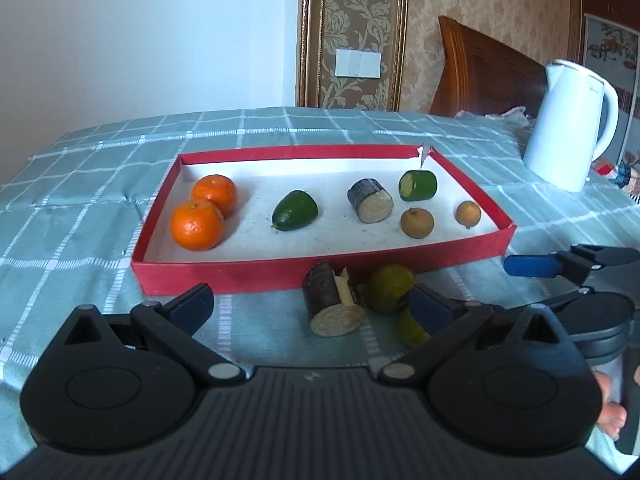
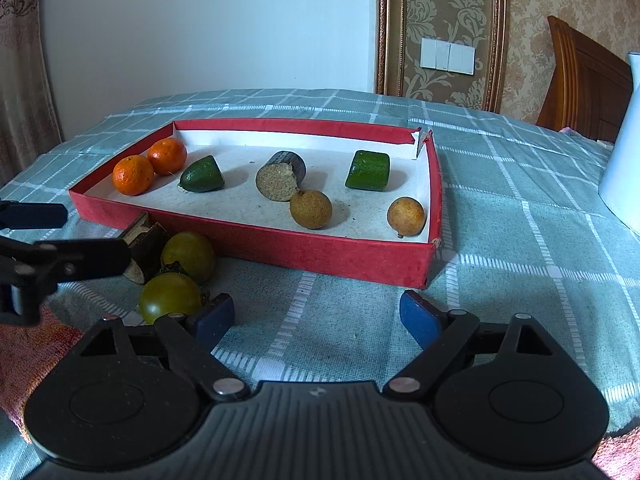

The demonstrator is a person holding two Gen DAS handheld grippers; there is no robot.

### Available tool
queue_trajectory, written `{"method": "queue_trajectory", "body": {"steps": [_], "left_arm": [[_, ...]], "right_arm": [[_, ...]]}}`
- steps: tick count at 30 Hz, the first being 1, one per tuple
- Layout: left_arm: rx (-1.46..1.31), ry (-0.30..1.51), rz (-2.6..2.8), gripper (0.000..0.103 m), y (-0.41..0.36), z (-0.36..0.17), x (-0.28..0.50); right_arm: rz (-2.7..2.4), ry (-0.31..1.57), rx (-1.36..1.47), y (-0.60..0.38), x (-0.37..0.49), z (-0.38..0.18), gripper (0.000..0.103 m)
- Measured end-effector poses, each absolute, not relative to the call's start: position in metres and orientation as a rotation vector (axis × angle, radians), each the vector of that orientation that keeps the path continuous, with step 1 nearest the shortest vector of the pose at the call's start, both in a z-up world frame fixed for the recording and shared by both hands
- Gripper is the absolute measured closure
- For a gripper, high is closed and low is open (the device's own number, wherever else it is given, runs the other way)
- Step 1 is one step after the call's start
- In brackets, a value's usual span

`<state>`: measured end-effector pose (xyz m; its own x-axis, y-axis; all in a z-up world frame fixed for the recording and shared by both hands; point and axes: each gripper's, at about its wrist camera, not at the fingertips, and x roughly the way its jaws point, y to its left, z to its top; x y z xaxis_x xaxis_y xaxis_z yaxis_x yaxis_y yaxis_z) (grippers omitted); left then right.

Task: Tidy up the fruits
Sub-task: 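Move the left gripper to the dark eggplant chunk and close on it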

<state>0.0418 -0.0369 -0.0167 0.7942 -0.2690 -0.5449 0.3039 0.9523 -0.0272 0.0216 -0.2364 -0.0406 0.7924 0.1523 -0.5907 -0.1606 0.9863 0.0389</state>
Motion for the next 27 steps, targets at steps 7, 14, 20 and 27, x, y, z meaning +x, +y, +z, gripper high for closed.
{"method": "queue_trajectory", "body": {"steps": [7, 14, 20, 27], "left_arm": [[0.029, 0.591, -0.288, 0.003, -0.040, -0.023, 0.050], [0.007, 0.589, -0.294, 0.015, -0.037, -0.027, 0.051], [0.018, 0.592, -0.319, 0.018, -0.037, -0.029, 0.048], [-0.015, 0.633, -0.310, 0.017, -0.022, -0.035, 0.055]], "right_arm": [[0.168, 0.634, -0.013, -0.236, 0.022, -0.041, 0.013], [0.168, 0.634, -0.014, -0.236, 0.022, -0.041, 0.012], [0.169, 0.634, -0.013, -0.236, 0.022, -0.041, 0.012], [0.169, 0.635, -0.015, -0.234, 0.022, -0.041, 0.011]]}}
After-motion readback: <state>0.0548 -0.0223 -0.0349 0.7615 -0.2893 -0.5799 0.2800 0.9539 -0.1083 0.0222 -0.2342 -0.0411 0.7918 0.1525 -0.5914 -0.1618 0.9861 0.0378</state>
